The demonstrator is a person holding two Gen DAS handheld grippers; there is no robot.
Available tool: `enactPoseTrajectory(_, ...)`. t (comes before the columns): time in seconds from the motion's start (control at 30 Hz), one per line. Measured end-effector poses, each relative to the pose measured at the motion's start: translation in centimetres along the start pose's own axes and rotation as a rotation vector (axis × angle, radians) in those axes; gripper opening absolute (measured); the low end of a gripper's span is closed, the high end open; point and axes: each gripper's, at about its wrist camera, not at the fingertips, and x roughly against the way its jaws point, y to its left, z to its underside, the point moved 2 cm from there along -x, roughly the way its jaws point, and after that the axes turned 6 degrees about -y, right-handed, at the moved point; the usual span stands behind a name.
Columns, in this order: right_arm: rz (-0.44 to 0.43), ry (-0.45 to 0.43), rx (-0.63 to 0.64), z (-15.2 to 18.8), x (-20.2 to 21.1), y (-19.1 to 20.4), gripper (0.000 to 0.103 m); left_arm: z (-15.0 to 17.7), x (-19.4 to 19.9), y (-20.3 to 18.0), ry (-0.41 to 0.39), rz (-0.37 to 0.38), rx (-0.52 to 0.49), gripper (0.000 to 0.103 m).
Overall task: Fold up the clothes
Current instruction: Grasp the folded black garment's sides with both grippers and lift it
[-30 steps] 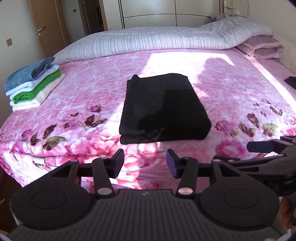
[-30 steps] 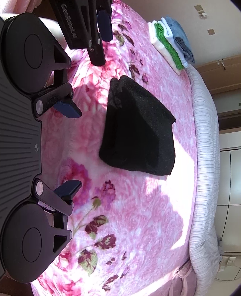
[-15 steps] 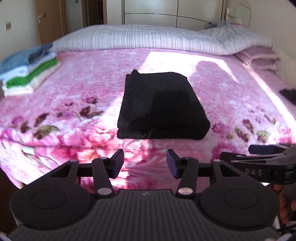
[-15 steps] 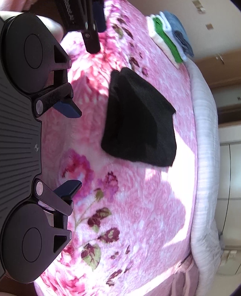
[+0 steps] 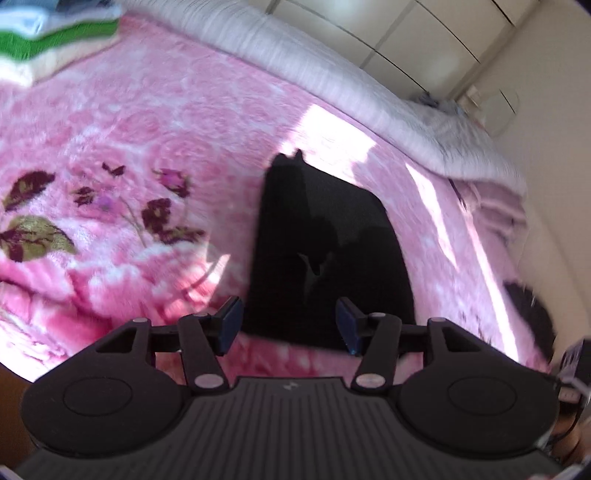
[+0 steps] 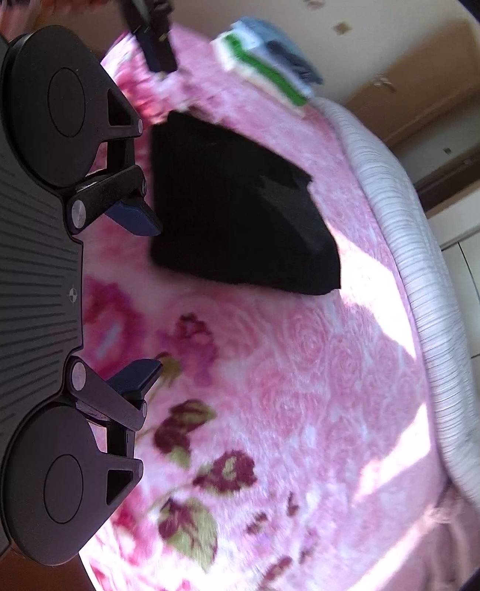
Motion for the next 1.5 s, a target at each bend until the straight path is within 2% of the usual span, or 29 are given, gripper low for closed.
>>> enactPoseTrajectory(0.13, -0.106, -0.005, -0.171, -2.2, -1.5, -2.1, 0.077, -1.7, -2.7, 2.6, 0.030, 0.048, 0.107, 0.052)
enactPoseTrajectory(0.3, -0.177, 0.017, -0.326, -3.4, -4.0, -4.1, 0.077, -1.7, -5.8, 4.8, 0.070, 0.108, 0.261, 0.052)
enactPoseTrajectory(0.63, -0.265, 0.072, -0.540, -2.9, -8.2, -5.6, 0.077, -1.5, -8.4, 6.2, 0.103, 0.164, 0.345, 0.055)
enactPoseTrajectory(0.77, -0.266, 0.069, -0.546, -3.7, -9.2, -5.6, 0.077, -1.9, -9.8, 6.6, 0.121, 0.157, 0.360, 0.055)
enactPoseTrajectory(0.97, -0.280, 0.075, -0.536, -4.9, -11.4, -4.9, 0.077, -3.2, -12.1, 6.0, 0.147, 0.153, 0.329, 0.055)
enactPoseTrajectory(1.5, -0.349, 0.120, -0.429, -6.7, -15.4, -3.2, 0.074, -4.6, -16.7, 4.9, 0.199, 0.229, 0.270, 0.051)
